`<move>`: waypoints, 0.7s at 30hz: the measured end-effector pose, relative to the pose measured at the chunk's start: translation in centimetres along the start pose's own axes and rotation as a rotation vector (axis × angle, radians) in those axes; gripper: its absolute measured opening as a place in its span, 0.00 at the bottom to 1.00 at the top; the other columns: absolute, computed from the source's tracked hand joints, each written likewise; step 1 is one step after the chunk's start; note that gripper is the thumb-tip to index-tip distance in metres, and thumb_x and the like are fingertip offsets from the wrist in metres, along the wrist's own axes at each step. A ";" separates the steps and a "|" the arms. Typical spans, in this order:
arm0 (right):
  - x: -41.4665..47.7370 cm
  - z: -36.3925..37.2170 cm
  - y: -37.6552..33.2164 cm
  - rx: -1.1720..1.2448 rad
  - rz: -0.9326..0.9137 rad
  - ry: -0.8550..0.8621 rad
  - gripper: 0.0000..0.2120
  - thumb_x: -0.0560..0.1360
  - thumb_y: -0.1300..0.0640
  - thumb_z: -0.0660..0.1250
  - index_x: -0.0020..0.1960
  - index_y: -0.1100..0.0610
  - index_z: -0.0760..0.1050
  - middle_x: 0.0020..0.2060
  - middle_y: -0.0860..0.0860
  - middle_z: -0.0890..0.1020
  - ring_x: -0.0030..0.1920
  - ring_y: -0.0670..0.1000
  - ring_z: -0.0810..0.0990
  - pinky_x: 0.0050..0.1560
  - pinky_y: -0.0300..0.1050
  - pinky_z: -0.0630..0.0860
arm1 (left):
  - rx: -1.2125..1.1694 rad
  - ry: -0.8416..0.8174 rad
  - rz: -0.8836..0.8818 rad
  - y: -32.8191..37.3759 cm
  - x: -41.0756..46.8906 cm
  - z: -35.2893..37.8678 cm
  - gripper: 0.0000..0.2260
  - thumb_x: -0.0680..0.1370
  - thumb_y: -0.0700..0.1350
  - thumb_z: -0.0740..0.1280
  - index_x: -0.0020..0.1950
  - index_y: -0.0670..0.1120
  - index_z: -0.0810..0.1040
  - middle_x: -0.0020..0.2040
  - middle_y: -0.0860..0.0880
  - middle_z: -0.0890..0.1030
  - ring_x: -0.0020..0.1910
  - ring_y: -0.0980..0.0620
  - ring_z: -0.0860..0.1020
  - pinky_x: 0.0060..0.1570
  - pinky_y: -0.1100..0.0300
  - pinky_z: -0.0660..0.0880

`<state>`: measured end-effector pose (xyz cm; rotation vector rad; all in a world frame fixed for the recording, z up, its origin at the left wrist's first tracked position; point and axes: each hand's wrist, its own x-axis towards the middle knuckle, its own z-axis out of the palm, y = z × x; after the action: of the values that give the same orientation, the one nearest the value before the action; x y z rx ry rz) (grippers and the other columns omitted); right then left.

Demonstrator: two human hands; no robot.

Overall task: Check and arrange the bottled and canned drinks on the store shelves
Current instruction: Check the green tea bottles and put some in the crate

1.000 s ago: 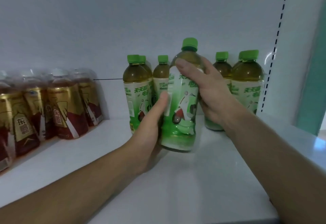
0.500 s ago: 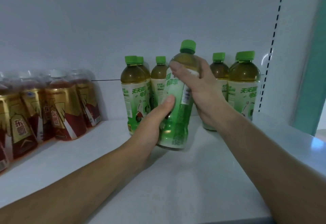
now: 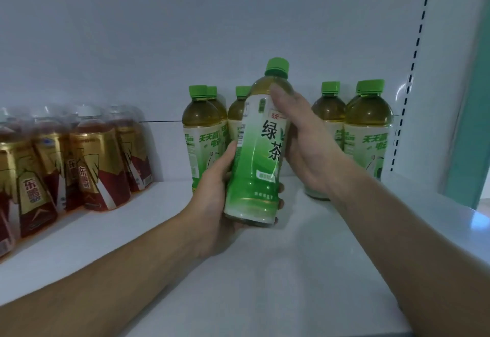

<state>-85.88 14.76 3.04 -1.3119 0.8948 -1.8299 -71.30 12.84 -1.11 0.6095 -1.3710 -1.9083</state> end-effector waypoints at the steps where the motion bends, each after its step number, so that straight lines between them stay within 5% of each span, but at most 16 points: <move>1: -0.1 0.0 -0.2 0.067 0.054 -0.039 0.34 0.69 0.45 0.74 0.72 0.56 0.70 0.52 0.54 0.85 0.51 0.53 0.85 0.57 0.54 0.80 | -0.022 -0.060 -0.064 0.0 -0.2 0.0 0.27 0.77 0.66 0.59 0.54 0.45 0.84 0.44 0.40 0.84 0.36 0.42 0.83 0.36 0.53 0.79; 4: 0.0 -0.2 -0.2 0.027 0.028 0.009 0.28 0.73 0.48 0.74 0.69 0.58 0.73 0.49 0.54 0.85 0.49 0.54 0.85 0.59 0.57 0.80 | -0.027 -0.106 -0.074 -0.3 -0.2 0.4 0.30 0.77 0.67 0.58 0.56 0.44 0.83 0.47 0.40 0.85 0.41 0.42 0.84 0.41 0.50 0.81; 7: 0.3 -0.2 0.0 -0.149 -0.081 0.168 0.25 0.71 0.47 0.78 0.63 0.52 0.74 0.51 0.52 0.86 0.51 0.53 0.86 0.58 0.57 0.81 | 0.072 -0.007 0.159 -0.6 0.6 0.6 0.26 0.73 0.65 0.64 0.64 0.52 0.79 0.56 0.45 0.85 0.54 0.44 0.84 0.51 0.45 0.81; 10: 0.2 0.0 0.0 -0.068 -0.048 0.091 0.26 0.73 0.48 0.75 0.67 0.53 0.72 0.54 0.53 0.85 0.52 0.51 0.86 0.58 0.53 0.82 | 0.094 0.045 0.222 -0.4 0.7 0.3 0.26 0.71 0.62 0.67 0.65 0.50 0.79 0.53 0.44 0.86 0.48 0.44 0.85 0.45 0.49 0.82; 13: 0.2 -0.1 -0.2 0.040 0.043 -0.009 0.30 0.73 0.46 0.72 0.71 0.57 0.71 0.58 0.54 0.83 0.56 0.53 0.84 0.60 0.54 0.80 | 0.011 -0.070 0.009 0.1 0.1 -0.1 0.31 0.71 0.66 0.64 0.60 0.43 0.82 0.47 0.39 0.85 0.38 0.42 0.83 0.38 0.52 0.80; 18: 0.0 0.1 0.1 -0.227 -0.095 0.201 0.26 0.72 0.47 0.77 0.66 0.52 0.73 0.54 0.50 0.85 0.52 0.49 0.86 0.57 0.53 0.82 | 0.098 0.001 0.175 -0.5 0.8 0.0 0.28 0.71 0.64 0.66 0.67 0.52 0.77 0.56 0.44 0.85 0.54 0.43 0.84 0.50 0.45 0.81; 21: 0.0 0.2 0.3 -0.310 -0.087 0.153 0.27 0.72 0.45 0.76 0.66 0.49 0.70 0.55 0.47 0.84 0.53 0.47 0.85 0.58 0.50 0.81 | 0.117 0.067 0.252 -0.7 0.9 -0.1 0.25 0.74 0.63 0.65 0.65 0.48 0.78 0.53 0.42 0.85 0.49 0.43 0.85 0.50 0.45 0.82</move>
<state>-85.68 14.59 2.78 -1.4294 1.2620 -1.9353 -71.96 12.25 -1.80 0.5240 -1.4509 -1.6037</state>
